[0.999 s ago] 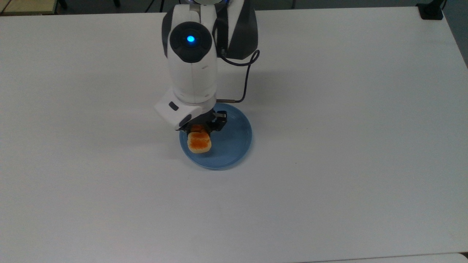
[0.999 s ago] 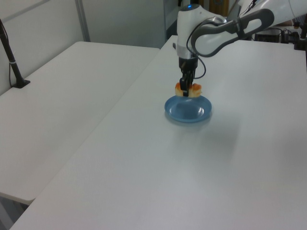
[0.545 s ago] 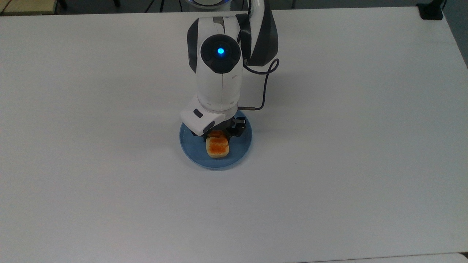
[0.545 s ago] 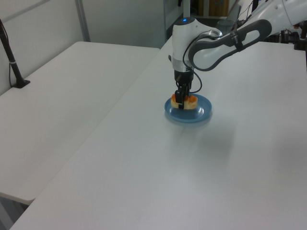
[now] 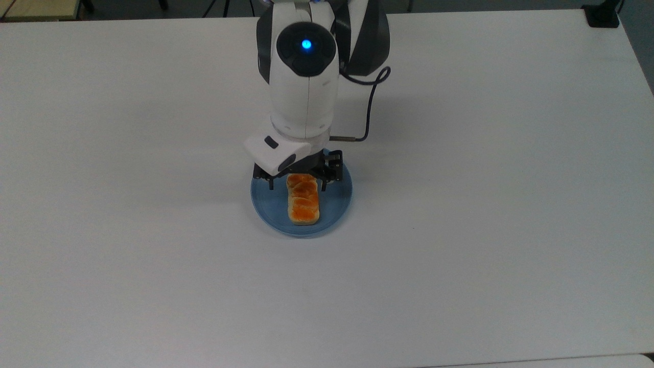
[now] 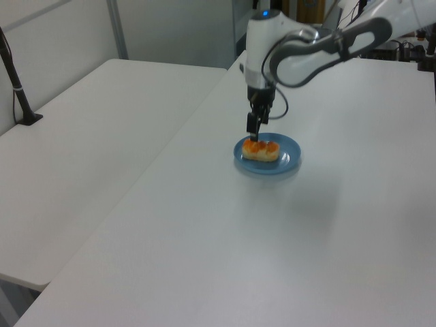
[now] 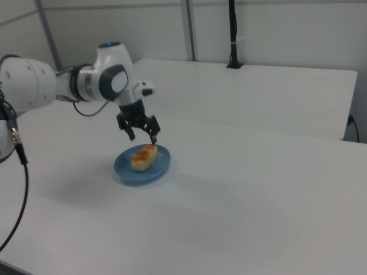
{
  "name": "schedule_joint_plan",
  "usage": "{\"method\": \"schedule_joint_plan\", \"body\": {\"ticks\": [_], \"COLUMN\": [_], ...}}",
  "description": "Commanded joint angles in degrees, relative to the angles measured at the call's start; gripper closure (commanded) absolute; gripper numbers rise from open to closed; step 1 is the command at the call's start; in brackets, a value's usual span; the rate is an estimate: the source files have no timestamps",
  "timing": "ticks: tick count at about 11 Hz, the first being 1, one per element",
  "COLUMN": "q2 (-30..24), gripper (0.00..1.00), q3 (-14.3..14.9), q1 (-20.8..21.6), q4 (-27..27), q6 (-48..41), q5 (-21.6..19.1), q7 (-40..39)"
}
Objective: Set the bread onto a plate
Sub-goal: 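Open the gripper to release the bread onto the plate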
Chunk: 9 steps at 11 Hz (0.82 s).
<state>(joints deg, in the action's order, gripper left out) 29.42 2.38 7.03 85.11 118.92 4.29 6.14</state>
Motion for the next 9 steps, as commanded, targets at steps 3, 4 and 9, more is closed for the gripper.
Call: {"method": "schedule_joint_plan", "body": {"ticks": [3,4,9], "q2": [-20.3,-22.5,-25.9], "gripper": [0.00,0.00,0.00], "q3": [1.3,1.3,1.3], "q1": [0.3,-0.5,-2.6], "q4": [2.0,2.0,2.2], "q6": [-19.0,-21.6,-26.6], "q5": [1.1,0.5,-2.7], "q7": [-0.2,-2.0,-3.3]}}
